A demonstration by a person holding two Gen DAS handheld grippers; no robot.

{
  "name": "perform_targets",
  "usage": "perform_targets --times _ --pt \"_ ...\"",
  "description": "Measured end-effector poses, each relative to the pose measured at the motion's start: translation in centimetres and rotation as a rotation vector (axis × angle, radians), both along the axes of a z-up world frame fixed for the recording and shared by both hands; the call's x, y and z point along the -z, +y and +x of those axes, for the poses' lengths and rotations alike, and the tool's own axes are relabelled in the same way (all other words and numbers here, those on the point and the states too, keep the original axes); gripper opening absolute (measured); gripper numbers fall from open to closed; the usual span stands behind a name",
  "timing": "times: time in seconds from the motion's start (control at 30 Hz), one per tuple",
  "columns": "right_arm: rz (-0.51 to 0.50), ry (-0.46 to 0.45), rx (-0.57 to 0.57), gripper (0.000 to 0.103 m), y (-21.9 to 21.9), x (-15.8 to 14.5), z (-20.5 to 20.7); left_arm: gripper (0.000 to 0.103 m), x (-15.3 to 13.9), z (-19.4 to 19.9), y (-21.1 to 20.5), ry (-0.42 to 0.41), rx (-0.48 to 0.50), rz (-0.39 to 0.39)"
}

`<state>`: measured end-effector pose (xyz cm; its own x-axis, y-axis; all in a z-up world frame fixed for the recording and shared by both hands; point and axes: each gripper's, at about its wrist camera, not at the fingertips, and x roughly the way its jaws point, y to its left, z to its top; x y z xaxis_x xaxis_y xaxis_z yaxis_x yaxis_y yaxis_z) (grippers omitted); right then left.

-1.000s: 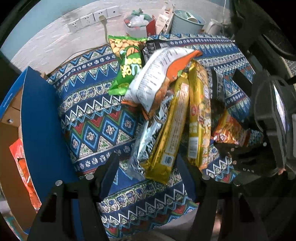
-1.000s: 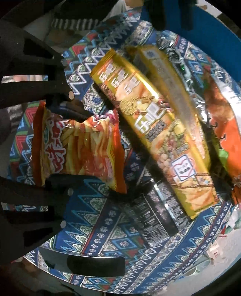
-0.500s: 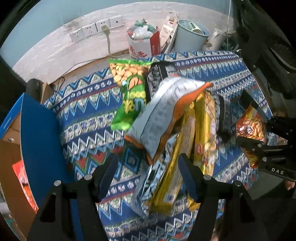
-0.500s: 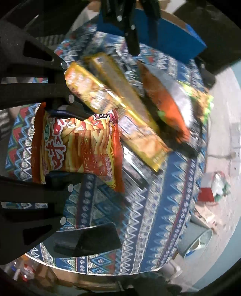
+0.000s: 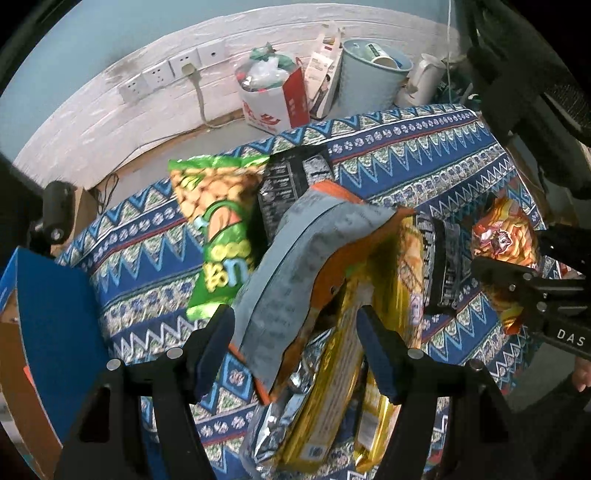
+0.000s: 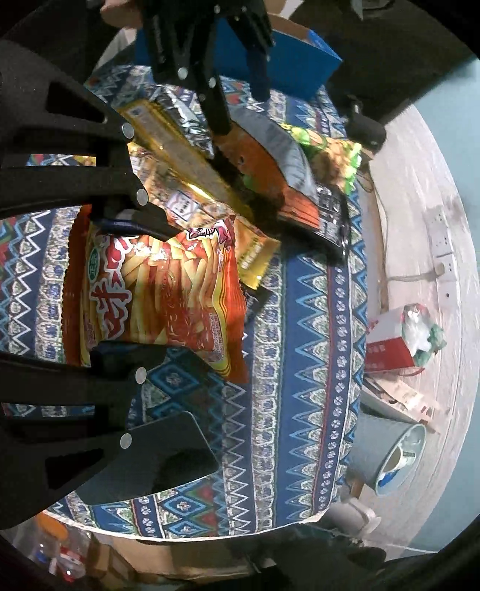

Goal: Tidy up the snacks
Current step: 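Grasp the white printed bag with the left gripper while the right gripper holds its bag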

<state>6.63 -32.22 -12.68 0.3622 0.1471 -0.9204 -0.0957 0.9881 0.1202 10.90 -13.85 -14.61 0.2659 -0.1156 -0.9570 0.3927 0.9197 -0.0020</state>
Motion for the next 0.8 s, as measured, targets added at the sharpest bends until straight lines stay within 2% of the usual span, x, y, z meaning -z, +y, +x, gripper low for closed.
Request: perform_targets --times 0.2,0.53,0.6,0.63,0.7,0.77,0.8 --pt "0.012 0.006 0.009 0.042 -0.5 0.3 0.5 0.07 0.9 0.8 -1.5 -0.03 0.047 0.044" --pt "0.024 0.015 0.022 0.042 -1.1 0.5 1.1 0.07 2.6 1.5 -2.9 -0.023 0.077 0.073" --pt "0.022 0.018 0.022 0.043 -1.0 0.5 1.2 0.065 2.7 1.3 -3.2 -0.035 0.097 0.078" --pt "0.022 0.02 0.021 0.043 -0.9 0.6 1.2 0.057 2.7 1.2 -3.3 -0.043 0.109 0.084" --pt "0.015 0.023 0.019 0.043 -0.8 0.8 1.3 0.05 2.8 0.9 -3.5 -0.046 0.126 0.085" --pt "0.008 0.024 0.017 0.042 -0.6 0.9 1.3 0.037 2.5 0.7 -3.3 -0.055 0.133 0.079" --pt "0.006 0.024 0.017 0.043 -0.6 0.9 1.3 0.035 2.4 0.7 -3.1 -0.057 0.136 0.076"
